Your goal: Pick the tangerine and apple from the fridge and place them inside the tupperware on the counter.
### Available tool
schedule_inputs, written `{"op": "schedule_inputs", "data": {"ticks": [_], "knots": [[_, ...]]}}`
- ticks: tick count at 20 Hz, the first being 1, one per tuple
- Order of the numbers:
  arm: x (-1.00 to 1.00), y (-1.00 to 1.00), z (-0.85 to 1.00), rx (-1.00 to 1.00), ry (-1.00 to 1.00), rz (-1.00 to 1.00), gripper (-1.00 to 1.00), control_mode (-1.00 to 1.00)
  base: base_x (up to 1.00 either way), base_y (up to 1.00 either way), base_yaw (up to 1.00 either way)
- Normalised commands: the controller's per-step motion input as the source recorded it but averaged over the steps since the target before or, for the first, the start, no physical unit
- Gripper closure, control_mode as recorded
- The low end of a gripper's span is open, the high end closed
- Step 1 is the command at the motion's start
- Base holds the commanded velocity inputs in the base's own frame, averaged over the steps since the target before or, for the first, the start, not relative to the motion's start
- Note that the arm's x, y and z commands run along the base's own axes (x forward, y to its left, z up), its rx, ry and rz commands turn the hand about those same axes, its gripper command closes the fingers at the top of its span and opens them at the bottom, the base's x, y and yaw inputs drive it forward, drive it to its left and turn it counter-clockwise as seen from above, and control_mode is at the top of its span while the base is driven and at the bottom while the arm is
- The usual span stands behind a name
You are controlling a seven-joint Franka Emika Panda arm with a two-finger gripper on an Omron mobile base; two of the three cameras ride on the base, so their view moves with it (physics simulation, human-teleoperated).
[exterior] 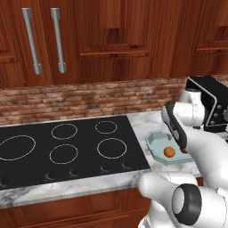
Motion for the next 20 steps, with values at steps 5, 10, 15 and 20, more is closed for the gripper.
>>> {"op": "schedule_inputs", "data": {"ticks": [5,10,15,20], "knots": [[-0.16,0.18,0.59,0.00,0.03,0.00,-1.00,-1.00,0.00,0.00,0.00],[-0.39,0.16,0.55,-0.03,0.01,0.00,-1.00,-1.00,0.00,0.00,0.00],[-0.50,0.07,0.51,-0.01,0.00,0.00,-1.00,-1.00,0.00,0.00,0.00],[-0.31,0.03,0.56,0.00,0.00,0.00,-1.00,-1.00,0.00,0.00,0.00]]}}
